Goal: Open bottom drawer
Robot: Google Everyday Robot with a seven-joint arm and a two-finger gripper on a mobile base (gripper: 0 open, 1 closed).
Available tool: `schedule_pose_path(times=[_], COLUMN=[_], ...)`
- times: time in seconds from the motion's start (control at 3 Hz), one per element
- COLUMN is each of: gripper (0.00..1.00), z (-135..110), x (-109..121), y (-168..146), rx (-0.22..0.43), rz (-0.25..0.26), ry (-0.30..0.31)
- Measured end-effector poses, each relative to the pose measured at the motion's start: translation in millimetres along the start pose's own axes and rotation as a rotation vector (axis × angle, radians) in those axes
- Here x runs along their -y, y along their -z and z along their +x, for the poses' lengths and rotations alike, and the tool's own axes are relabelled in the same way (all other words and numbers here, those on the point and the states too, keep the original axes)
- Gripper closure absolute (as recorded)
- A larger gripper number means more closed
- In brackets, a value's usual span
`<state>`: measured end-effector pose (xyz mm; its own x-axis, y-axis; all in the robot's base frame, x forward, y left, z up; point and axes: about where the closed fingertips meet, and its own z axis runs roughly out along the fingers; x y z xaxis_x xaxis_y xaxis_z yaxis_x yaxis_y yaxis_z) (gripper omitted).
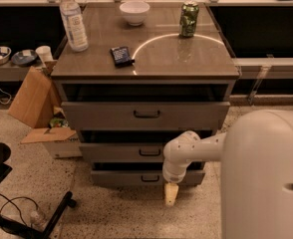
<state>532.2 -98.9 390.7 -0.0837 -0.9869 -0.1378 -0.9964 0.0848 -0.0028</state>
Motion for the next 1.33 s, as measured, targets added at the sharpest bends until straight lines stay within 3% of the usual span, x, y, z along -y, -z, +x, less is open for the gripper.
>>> schedule_pose_path(times=[0.33, 0.67, 1.0, 1.33], gripper=[0.00, 0.00, 0.00, 0.00], z=[22.4, 22.2, 34.6, 67.4], x=[23.6, 23.5, 19.5, 16.7], y=[-47.5, -47.3, -75.8, -113.1], rx=[-0.119, -0.119, -0.136, -0.169], rz=[0.004, 0.004, -0.031, -0.043], ry=[0.032, 0.032, 0.028, -0.003])
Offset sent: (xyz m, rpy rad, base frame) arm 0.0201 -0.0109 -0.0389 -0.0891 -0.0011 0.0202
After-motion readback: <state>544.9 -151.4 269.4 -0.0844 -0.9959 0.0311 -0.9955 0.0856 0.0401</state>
